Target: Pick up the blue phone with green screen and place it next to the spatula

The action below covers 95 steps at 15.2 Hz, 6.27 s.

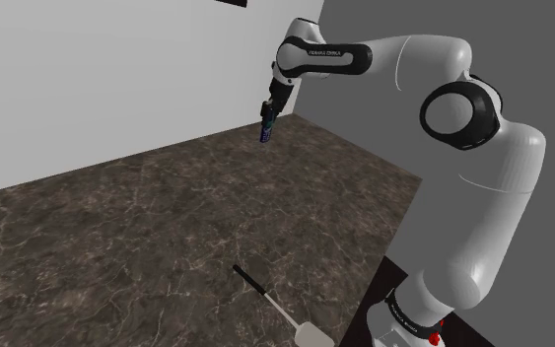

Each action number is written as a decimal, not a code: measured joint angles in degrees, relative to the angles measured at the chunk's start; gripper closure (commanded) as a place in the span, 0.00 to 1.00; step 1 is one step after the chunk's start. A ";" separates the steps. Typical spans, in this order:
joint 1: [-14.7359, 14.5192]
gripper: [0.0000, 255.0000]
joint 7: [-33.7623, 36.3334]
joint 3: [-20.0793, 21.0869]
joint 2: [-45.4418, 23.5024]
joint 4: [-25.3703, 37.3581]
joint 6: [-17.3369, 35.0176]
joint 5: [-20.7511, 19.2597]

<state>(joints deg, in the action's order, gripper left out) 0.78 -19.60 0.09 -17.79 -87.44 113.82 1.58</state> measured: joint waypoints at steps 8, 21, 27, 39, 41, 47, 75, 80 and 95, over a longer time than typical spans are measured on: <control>0.09 1.00 0.05 -0.05 -0.48 6.92 -6.43 -0.03; -7.42 1.00 12.97 4.96 16.94 -15.53 -1.31 -2.06; -10.94 1.00 20.43 8.71 21.75 -21.03 -0.69 -2.51; -17.53 1.00 35.50 17.36 27.96 -27.36 -0.83 -2.23; -18.66 1.00 38.21 18.98 28.56 -27.33 -1.55 -2.15; -21.99 1.00 47.21 24.46 27.52 -25.84 -2.42 -2.82; -23.04 1.00 54.28 27.47 21.29 -39.23 16.19 -6.88; -23.08 1.00 55.96 27.74 19.09 -40.97 19.76 -8.63; -23.00 0.00 57.26 27.70 17.15 -42.43 22.87 -10.32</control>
<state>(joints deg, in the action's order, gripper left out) -22.22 37.66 27.79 -0.64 -129.86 136.69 -8.74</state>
